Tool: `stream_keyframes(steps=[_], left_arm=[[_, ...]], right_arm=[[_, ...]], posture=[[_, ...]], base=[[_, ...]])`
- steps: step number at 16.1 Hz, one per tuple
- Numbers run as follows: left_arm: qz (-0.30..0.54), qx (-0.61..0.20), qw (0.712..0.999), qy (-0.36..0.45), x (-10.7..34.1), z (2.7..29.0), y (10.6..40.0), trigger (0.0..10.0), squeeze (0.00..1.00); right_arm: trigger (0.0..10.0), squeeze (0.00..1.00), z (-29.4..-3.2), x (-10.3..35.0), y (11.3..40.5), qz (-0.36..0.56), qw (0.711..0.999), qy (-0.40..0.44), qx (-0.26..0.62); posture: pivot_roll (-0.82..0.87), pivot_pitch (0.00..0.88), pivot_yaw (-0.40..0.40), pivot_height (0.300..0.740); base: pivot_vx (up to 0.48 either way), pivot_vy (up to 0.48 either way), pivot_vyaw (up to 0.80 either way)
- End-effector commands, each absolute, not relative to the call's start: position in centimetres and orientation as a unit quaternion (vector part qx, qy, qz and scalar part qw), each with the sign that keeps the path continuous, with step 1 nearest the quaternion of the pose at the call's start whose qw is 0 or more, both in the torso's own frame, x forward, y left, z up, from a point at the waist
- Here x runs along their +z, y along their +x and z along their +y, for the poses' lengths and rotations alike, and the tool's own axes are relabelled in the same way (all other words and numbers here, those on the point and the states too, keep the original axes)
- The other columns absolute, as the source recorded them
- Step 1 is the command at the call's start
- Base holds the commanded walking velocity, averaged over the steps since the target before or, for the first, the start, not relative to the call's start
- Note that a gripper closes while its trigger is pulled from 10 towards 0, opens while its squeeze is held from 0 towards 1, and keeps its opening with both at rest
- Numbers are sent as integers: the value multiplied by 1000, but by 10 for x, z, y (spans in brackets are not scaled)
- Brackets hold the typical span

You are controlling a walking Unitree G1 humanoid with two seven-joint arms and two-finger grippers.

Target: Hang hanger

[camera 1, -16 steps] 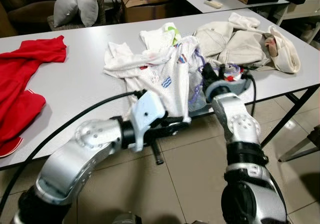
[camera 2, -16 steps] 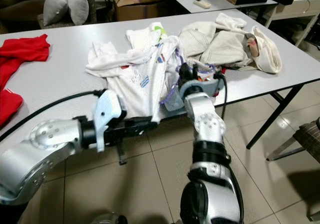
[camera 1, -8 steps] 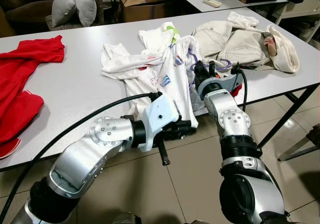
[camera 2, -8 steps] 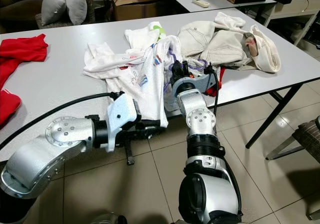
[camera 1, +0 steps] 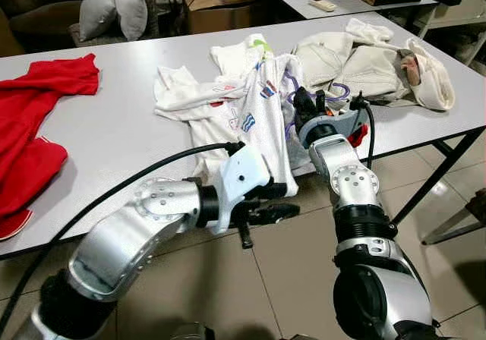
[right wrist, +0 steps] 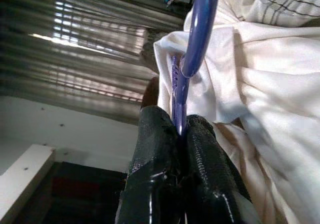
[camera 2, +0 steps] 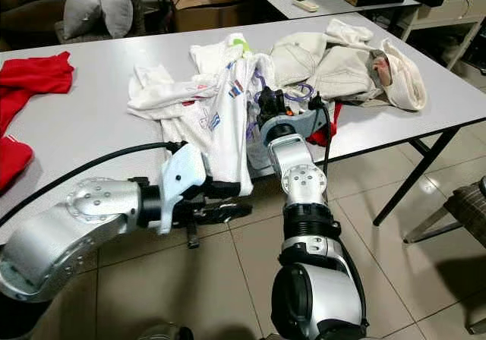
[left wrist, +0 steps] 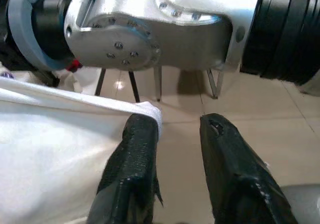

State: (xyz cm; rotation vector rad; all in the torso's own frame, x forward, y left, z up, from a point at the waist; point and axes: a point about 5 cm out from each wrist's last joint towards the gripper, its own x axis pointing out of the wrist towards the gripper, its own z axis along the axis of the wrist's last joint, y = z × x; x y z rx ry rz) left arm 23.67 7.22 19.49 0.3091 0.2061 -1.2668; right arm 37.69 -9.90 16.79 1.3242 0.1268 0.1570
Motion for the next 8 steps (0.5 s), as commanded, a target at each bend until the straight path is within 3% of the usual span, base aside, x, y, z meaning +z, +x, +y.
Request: stream_keyframes(steps=[1,6,8], left_arm=[[103,-593,782,163,198,69,235,10000,1000],[106,-491,825,258,203,92,253,10000,1000],[106,-500,826,238,204,95,246,10000,1000]], right_arm=[[10000,0,-73,196,381,40,769,626,123],[10000,0,-80,191,378,34,805,581,120],[10000,0,-84,190,377,33,812,571,117]], posture=[[58,25,-2,740],[67,38,-5,740],[73,44,-4,740]], base=[[0,0,0],[0,0,0],[0,0,0]])
